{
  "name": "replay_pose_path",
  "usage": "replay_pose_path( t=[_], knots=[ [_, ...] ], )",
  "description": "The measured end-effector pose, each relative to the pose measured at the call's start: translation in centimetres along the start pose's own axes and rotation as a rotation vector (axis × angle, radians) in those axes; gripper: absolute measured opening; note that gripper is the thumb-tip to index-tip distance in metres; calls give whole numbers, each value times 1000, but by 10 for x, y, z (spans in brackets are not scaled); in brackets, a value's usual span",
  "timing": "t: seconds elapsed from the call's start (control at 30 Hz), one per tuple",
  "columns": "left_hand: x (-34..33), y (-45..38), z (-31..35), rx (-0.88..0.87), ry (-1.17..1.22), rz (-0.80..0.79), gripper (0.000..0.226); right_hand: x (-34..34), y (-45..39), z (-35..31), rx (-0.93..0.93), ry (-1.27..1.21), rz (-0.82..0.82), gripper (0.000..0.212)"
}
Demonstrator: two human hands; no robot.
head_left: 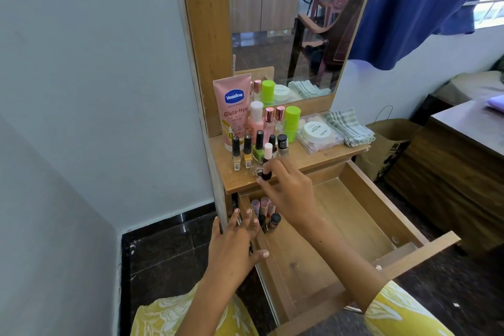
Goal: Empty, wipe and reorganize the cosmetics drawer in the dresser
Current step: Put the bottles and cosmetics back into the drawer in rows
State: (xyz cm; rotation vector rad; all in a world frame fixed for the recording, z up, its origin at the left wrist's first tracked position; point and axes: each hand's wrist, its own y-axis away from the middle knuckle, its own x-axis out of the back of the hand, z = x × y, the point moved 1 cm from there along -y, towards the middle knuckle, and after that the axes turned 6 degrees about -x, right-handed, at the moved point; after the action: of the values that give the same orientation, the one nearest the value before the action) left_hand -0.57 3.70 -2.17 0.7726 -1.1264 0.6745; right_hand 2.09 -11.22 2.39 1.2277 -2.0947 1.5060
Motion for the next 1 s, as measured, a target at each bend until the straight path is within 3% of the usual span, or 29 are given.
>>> replay_pose_path(
  t=[0.2,0.4,0.57,0.87,1.0],
  knots=[
    [-1,1,0,-16,11,25,70,29,21,20,-82,-288,-21,21],
    [-1,0,0,-11,21,37,69,37,35,52,-255,-51,-314,21],
    [-1,-1,0,-13,35,36,67,18,46,60,-284,89,-558,20],
    [-1,0,-1,-12,25,34,67,3,45,56,-300,106,-621,20],
    [1,0,0,-12,12,29,66,12,40,53,-262,233,-673,23]
  ],
)
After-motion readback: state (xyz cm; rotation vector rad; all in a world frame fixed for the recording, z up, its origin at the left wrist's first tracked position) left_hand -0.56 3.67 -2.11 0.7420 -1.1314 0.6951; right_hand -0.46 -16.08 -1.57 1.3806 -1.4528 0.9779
